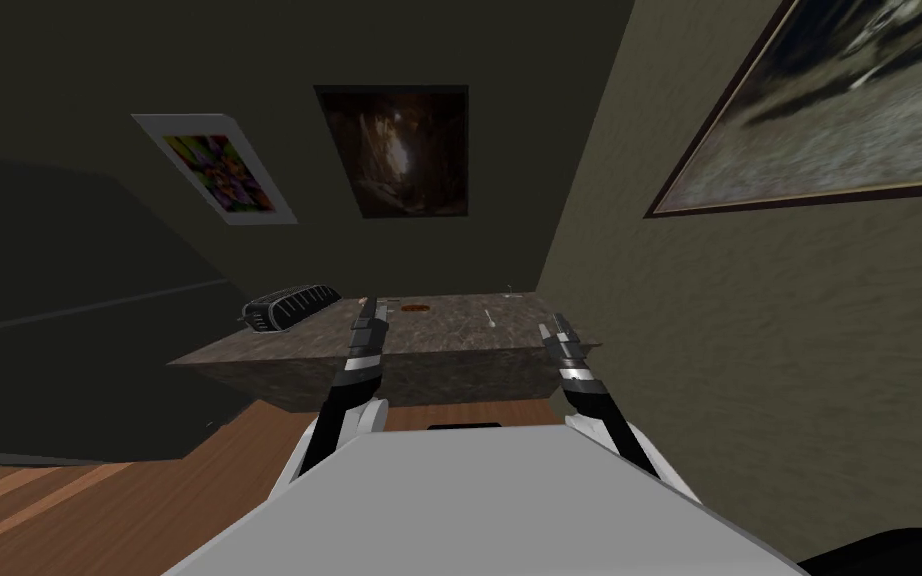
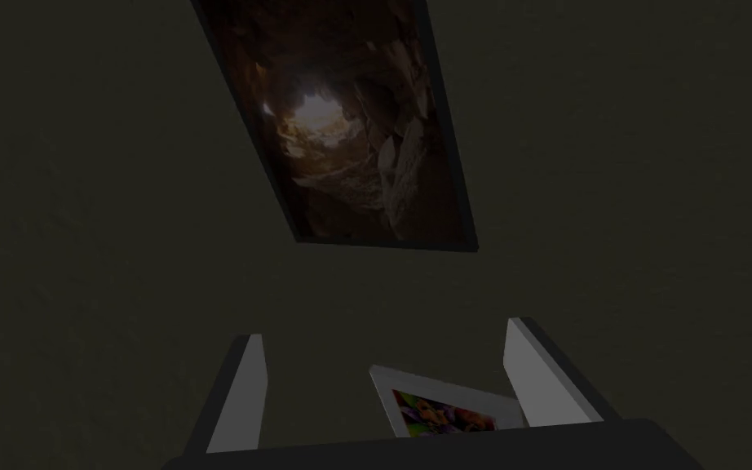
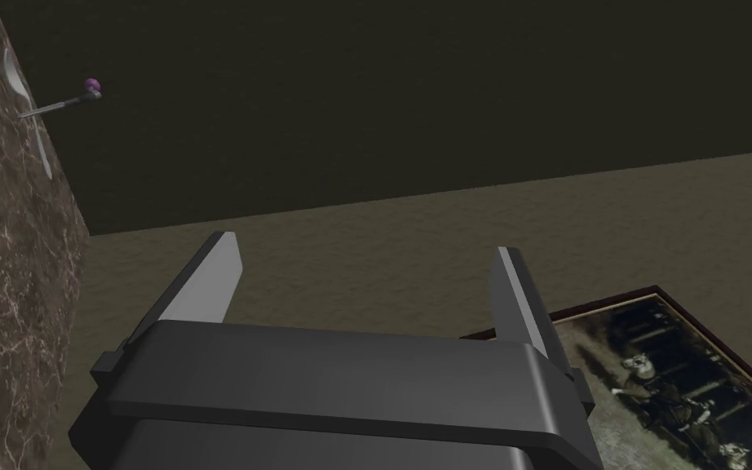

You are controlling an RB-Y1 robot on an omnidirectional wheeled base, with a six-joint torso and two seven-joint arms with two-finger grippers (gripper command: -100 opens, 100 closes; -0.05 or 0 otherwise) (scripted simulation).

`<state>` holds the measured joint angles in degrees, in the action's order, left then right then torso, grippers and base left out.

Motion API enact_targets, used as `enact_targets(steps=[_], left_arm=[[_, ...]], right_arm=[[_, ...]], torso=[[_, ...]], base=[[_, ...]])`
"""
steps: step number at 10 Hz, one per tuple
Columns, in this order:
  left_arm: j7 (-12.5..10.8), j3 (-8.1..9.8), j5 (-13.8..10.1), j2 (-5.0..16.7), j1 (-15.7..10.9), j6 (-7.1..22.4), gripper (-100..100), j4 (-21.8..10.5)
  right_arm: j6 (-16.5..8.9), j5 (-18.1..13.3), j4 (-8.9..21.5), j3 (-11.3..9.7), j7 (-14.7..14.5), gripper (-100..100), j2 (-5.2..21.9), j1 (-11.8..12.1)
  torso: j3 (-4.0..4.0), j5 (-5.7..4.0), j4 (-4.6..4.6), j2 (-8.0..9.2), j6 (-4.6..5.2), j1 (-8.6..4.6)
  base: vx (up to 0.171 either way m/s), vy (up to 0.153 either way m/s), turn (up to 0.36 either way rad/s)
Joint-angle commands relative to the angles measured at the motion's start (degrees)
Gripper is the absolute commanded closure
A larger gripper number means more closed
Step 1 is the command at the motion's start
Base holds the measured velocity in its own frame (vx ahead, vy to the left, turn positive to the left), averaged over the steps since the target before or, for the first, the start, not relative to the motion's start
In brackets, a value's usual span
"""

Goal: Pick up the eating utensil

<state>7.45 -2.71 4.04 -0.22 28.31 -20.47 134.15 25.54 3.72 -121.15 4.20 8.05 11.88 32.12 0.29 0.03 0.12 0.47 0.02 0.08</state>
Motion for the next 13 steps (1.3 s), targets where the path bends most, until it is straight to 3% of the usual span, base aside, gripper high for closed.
enact_targets(steps=[1, 3, 9, 10, 13], left_arm=[[0.0, 0.0, 0.0, 0.0, 0.0, 0.0, 0, 0.0], [0.0, -0.01, 0.0, 0.0, 0.0, 0.0, 0, 0.0], [0.0, 0.0, 0.0, 0.0, 0.0, 0.0, 0, 0.0], [0.0, 0.0, 0.0, 0.0, 0.0, 0.0, 0, 0.0], [0.0, -0.01, 0.0, 0.0, 0.0, 0.0, 0, 0.0]], right_arm=[[-0.4, 0.2, 1.6, 0.6, 0.4, -100, 2.7, 0.1], [-0.8, 0.3, 3.1, 0.9, 0.6, -100, 4.7, 0.4], [-3.1, 0.4, 11.3, 2.4, 1.6, -100, 15.1, 1.5], [-3.1, 0.4, 11.4, 2.4, 1.6, -100, 15.7, 1.5], [-4.8, -0.1, 17.1, 3.0, 1.9, -100, 21.7, 2.2]], torso=[[0.0, 0.0, 0.0, 0.0, 0.0, 0.0], [0.02, 0.0, 0.0, 0.05, -0.03, 0.05], [-0.07, 0.02, -0.03, -0.11, -0.02, 0.05], [-0.07, 0.01, -0.03, -0.12, -0.03, 0.06], [-0.11, 0.02, -0.05, -0.19, -0.04, 0.12]], base=[[-0.1, 0.027, 0.14], [-0.121, 0.062, 0.101], [-0.092, 0.079, 0.161], [-0.067, 0.072, 0.103], [-0.068, 0.1, 0.222]])
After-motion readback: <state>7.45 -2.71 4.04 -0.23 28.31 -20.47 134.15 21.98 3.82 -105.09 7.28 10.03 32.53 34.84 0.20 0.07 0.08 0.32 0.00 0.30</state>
